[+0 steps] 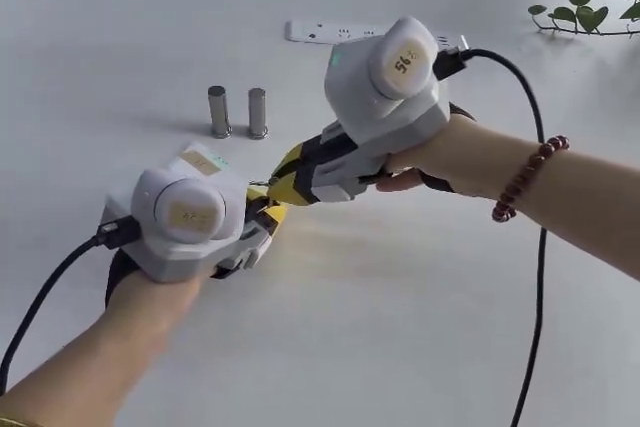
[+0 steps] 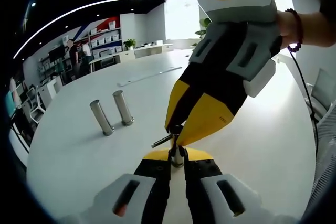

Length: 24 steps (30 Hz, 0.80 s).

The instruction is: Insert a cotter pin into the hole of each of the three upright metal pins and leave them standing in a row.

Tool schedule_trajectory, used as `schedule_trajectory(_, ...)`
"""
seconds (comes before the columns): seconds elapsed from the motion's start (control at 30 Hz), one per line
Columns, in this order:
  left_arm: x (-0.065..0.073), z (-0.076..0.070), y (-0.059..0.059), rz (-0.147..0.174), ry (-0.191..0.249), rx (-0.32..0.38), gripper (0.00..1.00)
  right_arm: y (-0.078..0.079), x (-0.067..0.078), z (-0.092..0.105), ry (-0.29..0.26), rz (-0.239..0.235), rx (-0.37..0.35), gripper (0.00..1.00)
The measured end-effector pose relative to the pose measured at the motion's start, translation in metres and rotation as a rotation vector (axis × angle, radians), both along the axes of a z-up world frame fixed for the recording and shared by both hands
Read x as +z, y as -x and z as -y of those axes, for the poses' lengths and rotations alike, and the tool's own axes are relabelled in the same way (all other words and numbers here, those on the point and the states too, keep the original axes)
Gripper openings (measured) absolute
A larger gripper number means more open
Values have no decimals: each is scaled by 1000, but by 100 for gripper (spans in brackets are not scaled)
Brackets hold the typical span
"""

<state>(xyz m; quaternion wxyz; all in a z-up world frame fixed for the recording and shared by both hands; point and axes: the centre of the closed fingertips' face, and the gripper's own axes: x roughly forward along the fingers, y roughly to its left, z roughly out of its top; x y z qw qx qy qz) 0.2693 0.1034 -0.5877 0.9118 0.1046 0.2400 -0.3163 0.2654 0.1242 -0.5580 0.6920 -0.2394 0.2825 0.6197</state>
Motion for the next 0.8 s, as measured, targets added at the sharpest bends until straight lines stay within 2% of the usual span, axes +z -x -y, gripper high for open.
schedule_trajectory(0.47, 2, -26, -11, 0, 15, 20, 7, -8, 4, -27, -7, 12, -1, 4)
schedule_trajectory(0.8, -1, -35, -15, -7, 14, 20, 7, -12, 1, -37, -13, 3, -5, 4)
